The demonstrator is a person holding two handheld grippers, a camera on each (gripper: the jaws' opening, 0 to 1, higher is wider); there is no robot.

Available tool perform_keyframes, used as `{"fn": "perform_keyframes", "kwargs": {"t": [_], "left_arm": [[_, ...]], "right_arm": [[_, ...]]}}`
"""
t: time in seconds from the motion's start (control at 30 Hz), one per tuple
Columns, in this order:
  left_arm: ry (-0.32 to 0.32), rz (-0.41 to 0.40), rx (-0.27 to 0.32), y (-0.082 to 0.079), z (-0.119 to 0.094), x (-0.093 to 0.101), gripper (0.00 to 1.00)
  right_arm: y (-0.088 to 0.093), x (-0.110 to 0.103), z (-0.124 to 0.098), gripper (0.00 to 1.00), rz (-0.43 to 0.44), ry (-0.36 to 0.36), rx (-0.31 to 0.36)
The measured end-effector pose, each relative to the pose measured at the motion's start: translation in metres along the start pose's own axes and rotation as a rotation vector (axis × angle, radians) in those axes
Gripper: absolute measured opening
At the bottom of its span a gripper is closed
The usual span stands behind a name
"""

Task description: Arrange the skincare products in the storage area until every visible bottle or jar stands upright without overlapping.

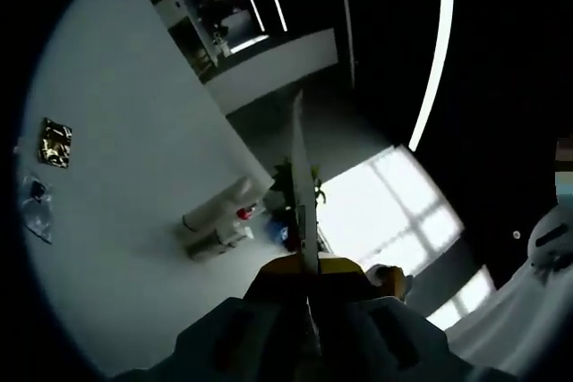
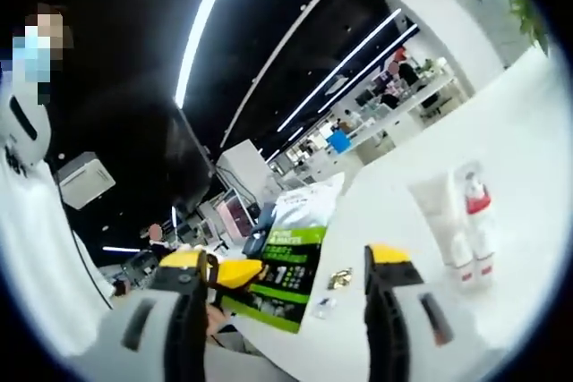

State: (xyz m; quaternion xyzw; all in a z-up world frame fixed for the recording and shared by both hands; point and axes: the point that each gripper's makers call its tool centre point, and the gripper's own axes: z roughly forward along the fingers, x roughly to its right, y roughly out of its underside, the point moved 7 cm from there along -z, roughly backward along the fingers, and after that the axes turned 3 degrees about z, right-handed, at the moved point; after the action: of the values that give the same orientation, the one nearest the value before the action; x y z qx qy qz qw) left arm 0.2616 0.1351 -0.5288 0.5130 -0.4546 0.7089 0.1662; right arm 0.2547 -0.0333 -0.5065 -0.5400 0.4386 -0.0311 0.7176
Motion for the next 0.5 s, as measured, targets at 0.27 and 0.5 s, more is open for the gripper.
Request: {"fn": "perform_keyframes", "kwargs": {"t": [0.27, 0.5], "left_arm": [[-0.029, -0.021, -0.023, 0.007, 0.006, -0.012, 0.00], [-0.044, -0.033, -0.033, 0.010, 0.010, -0.021, 0.00]], "right_arm": [[0.002, 0.011, -0.013, 0.84, -0.020, 0.064, -0.005], [0.006, 0.019, -0.020, 0.90, -0.039, 0.114, -0.022]]}}
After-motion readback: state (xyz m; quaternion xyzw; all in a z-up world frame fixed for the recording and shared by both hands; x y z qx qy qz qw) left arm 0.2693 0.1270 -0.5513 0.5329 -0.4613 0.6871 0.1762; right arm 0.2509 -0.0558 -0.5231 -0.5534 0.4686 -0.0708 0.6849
